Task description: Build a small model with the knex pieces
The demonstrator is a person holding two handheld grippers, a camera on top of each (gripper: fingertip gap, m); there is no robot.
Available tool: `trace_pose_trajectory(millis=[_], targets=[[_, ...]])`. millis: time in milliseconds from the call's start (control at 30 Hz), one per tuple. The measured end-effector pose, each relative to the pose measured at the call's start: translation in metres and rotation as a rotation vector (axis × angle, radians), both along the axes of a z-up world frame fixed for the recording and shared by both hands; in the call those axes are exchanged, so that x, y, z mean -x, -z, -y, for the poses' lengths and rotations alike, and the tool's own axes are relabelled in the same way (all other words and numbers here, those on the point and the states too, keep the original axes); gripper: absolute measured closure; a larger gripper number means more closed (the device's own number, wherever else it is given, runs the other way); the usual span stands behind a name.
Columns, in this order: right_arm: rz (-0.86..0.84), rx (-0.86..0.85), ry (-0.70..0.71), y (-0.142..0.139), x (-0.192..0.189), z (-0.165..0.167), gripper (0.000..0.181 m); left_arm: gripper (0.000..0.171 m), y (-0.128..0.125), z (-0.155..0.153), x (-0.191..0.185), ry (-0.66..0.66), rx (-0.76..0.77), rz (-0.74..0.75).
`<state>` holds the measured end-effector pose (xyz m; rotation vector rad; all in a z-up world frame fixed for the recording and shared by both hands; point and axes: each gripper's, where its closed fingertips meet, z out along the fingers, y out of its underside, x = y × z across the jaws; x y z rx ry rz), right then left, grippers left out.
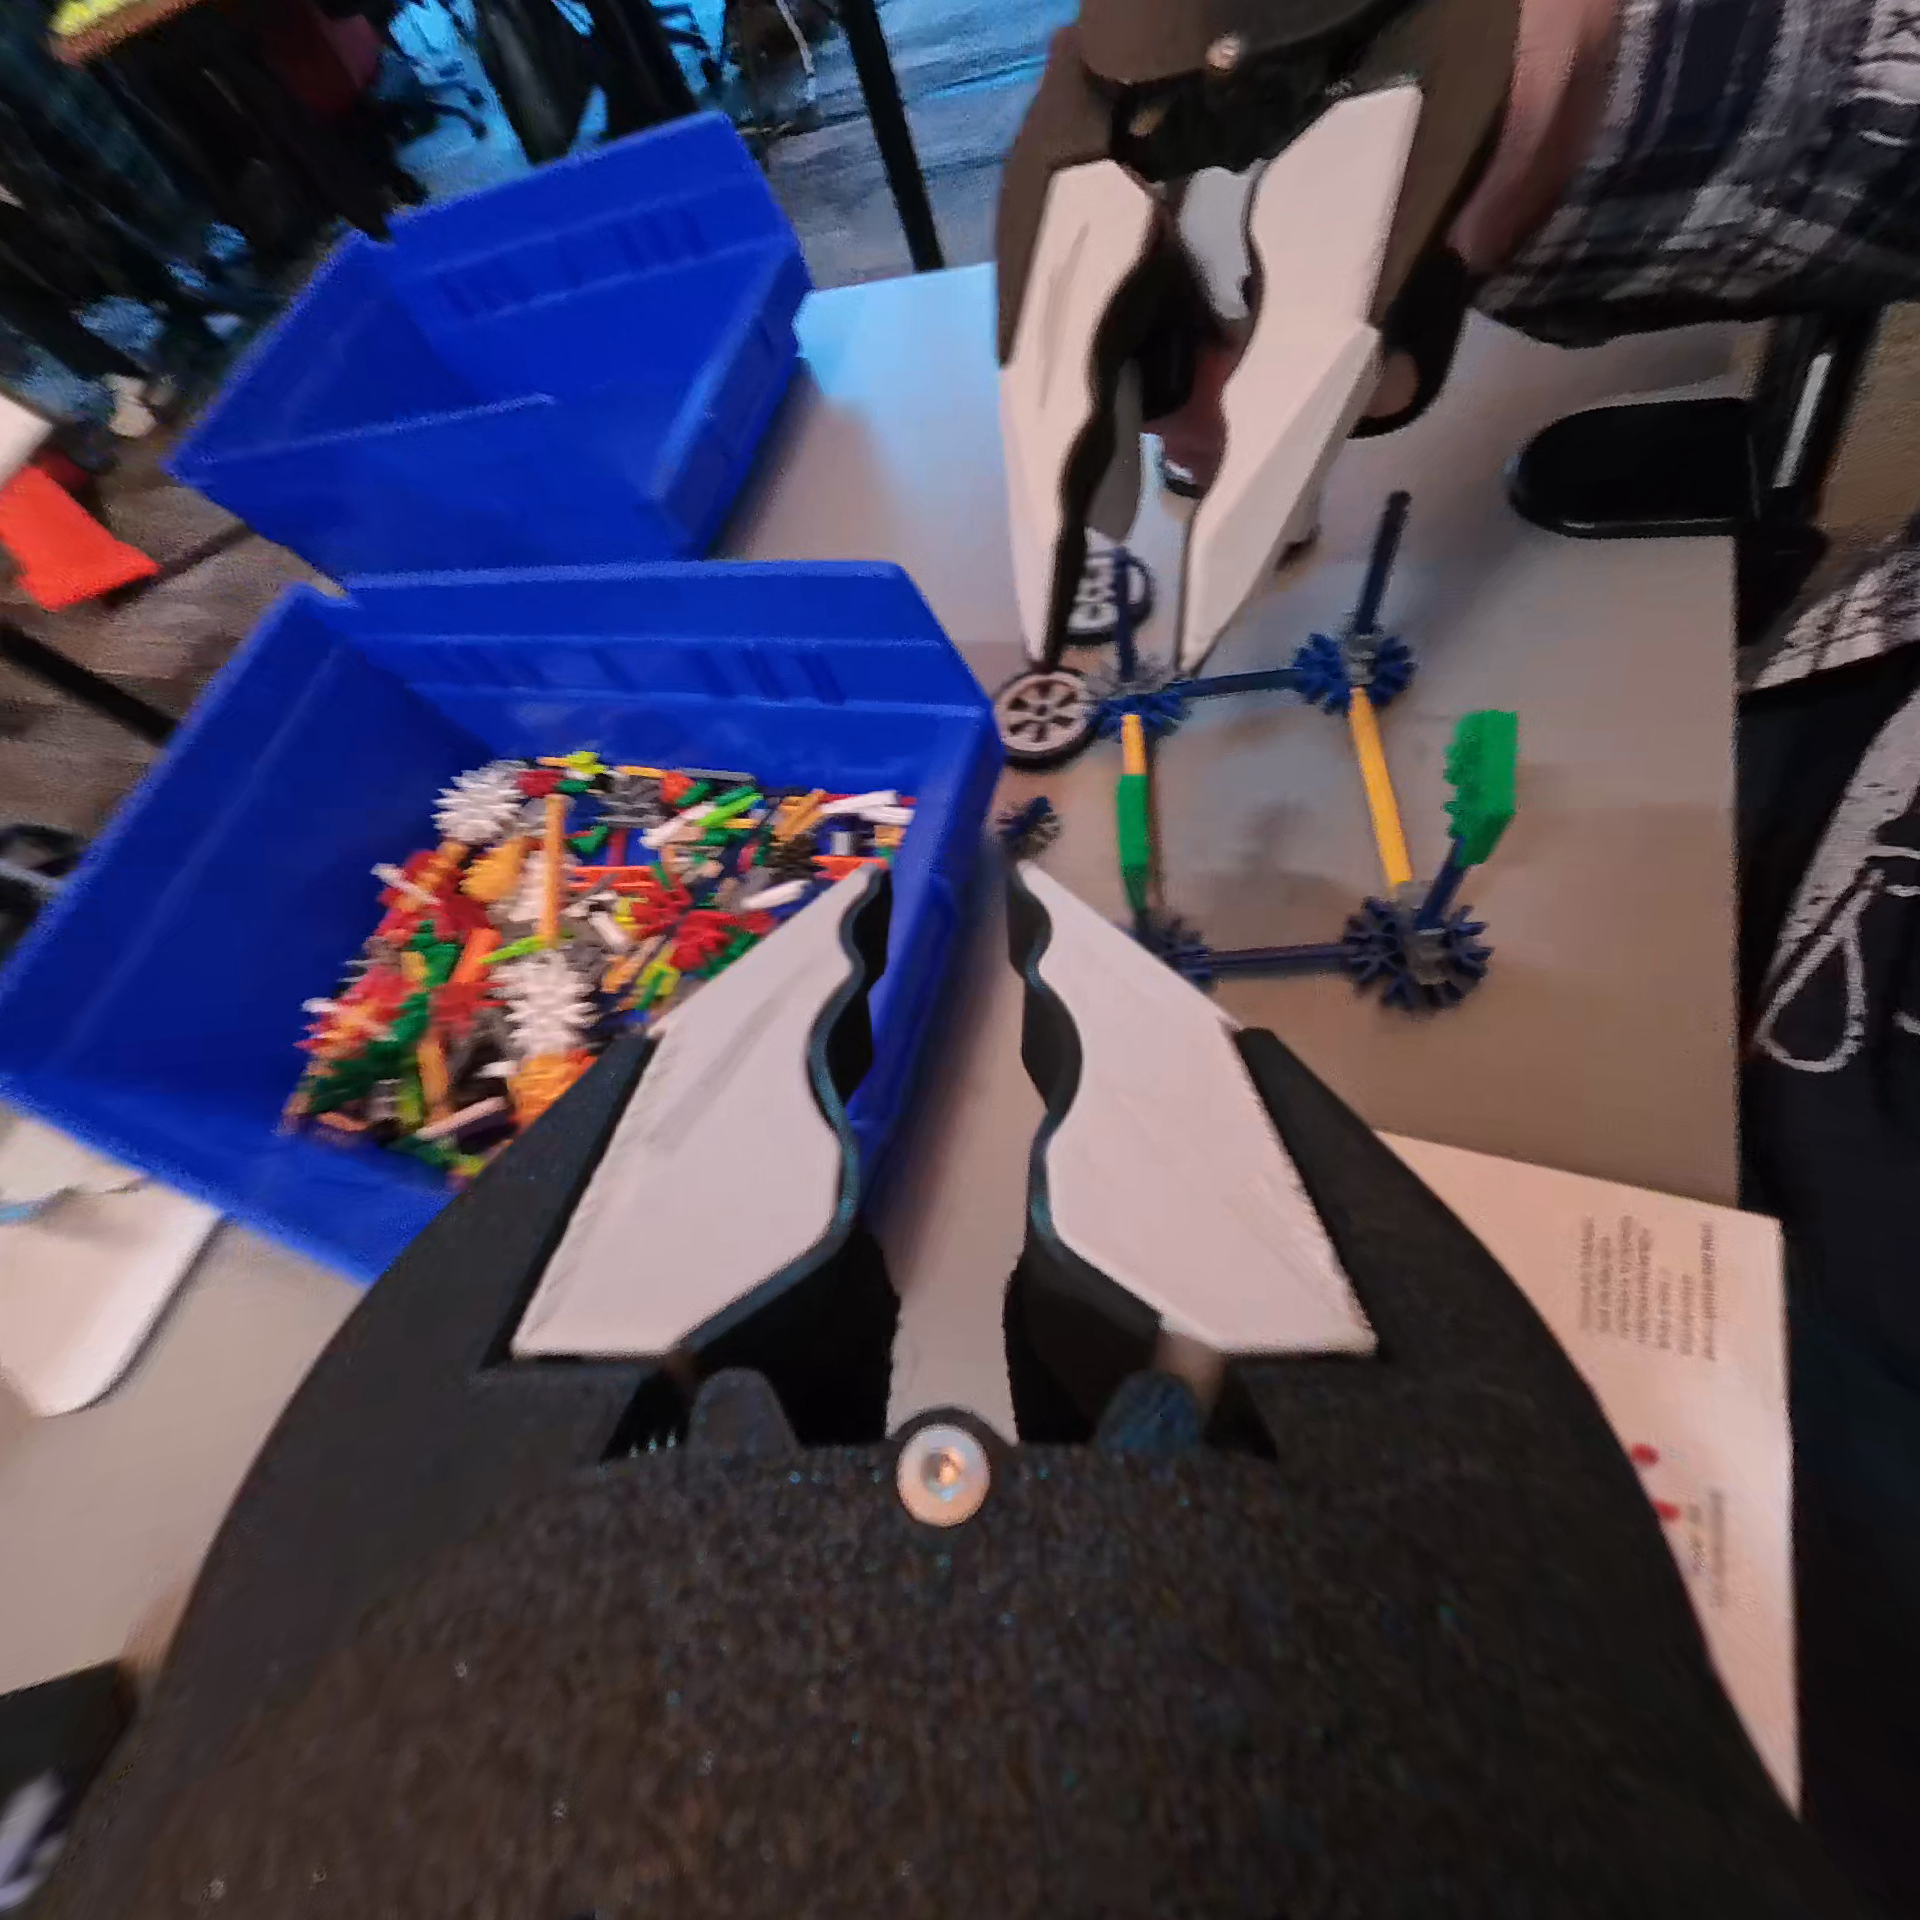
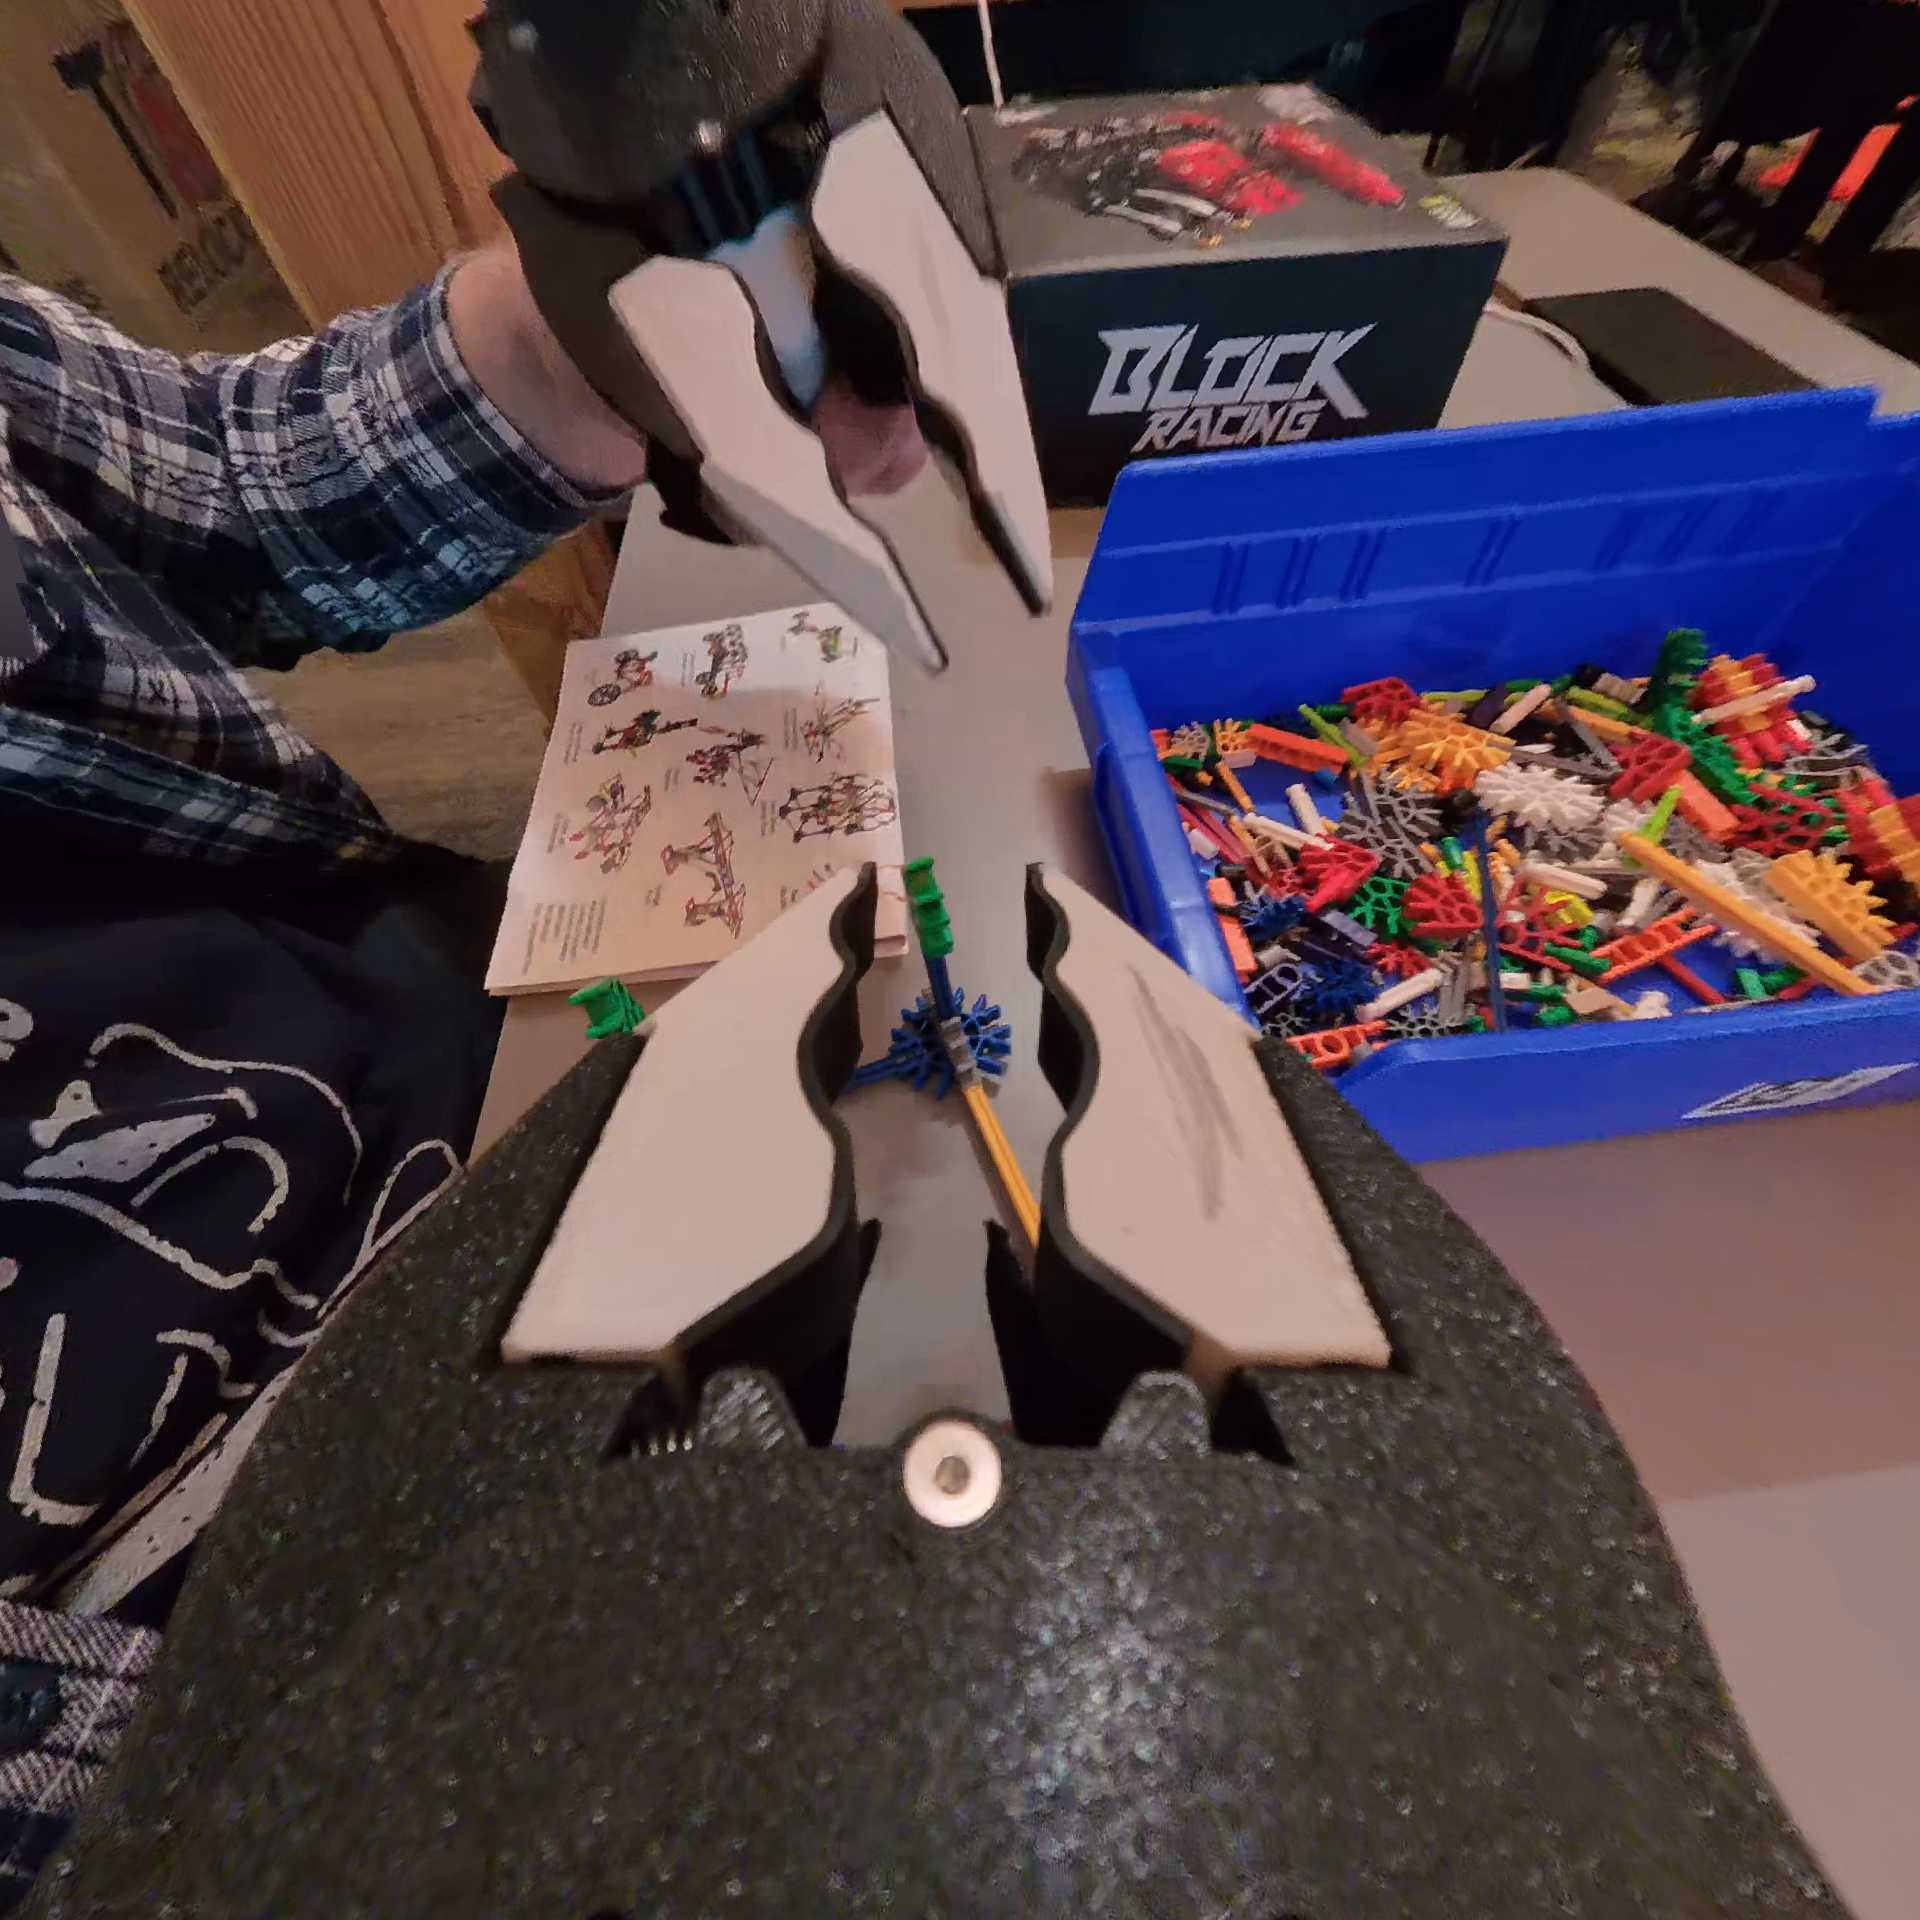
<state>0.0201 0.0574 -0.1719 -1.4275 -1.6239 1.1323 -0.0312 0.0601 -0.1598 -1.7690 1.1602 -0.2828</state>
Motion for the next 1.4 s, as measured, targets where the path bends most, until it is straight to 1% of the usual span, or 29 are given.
trace_pose_trajectory(millis=[67,167,267,300,333,400,467,567,633,700,733,800,867,933,1100,1200,1300,1367,1400], targets=[[-0.021,-0.007,0.026,-0.006,0.000,-0.005,0.154,0.152,-0.015,-0.011,0.012,-0.029,-0.027,-0.045],[-0.051,-0.012,0.055,-0.014,-0.002,-0.010,0.154,0.152,-0.023,-0.035,0.029,-0.062,-0.036,-0.173],[-0.055,-0.021,0.077,-0.016,-0.003,-0.014,0.154,0.149,-0.013,-0.059,0.036,-0.049,0.029,-0.327],[-0.055,-0.023,0.090,-0.016,-0.003,-0.017,0.154,0.150,-0.011,-0.070,0.036,-0.042,0.028,-0.356],[-0.057,-0.024,0.100,-0.016,-0.003,-0.019,0.154,0.150,-0.010,-0.081,0.035,-0.031,0.033,-0.366],[-0.063,-0.022,0.110,-0.018,-0.004,-0.021,0.154,0.149,-0.006,-0.097,0.031,-0.008,0.099,-0.351],[-0.074,-0.024,0.123,-0.020,-0.005,-0.023,0.154,0.149,-0.002,-0.117,0.034,-0.018,0.133,-0.356],[-0.088,-0.014,0.139,-0.023,-0.005,-0.026,0.154,0.147,0.013,-0.144,0.045,-0.038,0.189,-0.451],[-0.090,-0.011,0.145,-0.024,-0.005,-0.028,0.154,0.143,0.026,-0.159,0.059,-0.049,0.221,-0.571],[-0.090,-0.011,0.148,-0.024,-0.005,-0.028,0.154,0.135,0.034,-0.179,0.078,-0.089,0.209,-0.709],[-0.090,-0.010,0.149,-0.024,-0.005,-0.028,0.154,0.133,0.036,-0.188,0.085,-0.103,0.210,-0.749],[-0.091,-0.008,0.153,-0.023,-0.005,-0.029,0.155,0.134,0.036,-0.204,0.088,-0.123,0.230,-0.735],[-0.086,-0.006,0.154,-0.022,-0.004,-0.029,0.154,0.135,0.043,-0.211,0.089,-0.101,0.279,-0.736],[-0.086,-0.007,0.153,-0.022,-0.004,-0.029,0.154,0.135,0.052,-0.215,0.089,-0.079,0.317,-0.778],[-0.087,-0.005,0.151,-0.021,-0.004,-0.028,0.154,0.137,0.089,-0.225,0.106,-0.053,0.409,-0.984],[-0.086,-0.012,0.151,-0.022,-0.004,-0.028,0.155,0.138,0.106,-0.229,0.119,-0.053,0.468,-1.056],[-0.088,-0.012,0.150,-0.022,-0.005,-0.028,0.155,0.141,0.112,-0.231,0.117,-0.039,0.496,-1.054],[-0.087,-0.016,0.147,-0.023,-0.005,-0.027,0.154,0.144,0.112,-0.235,0.115,-0.028,0.480,-1.058],[-0.086,-0.018,0.147,-0.022,-0.005,-0.027,0.154,0.158,0.111,-0.236,0.114,-0.023,0.471,-1.054]])
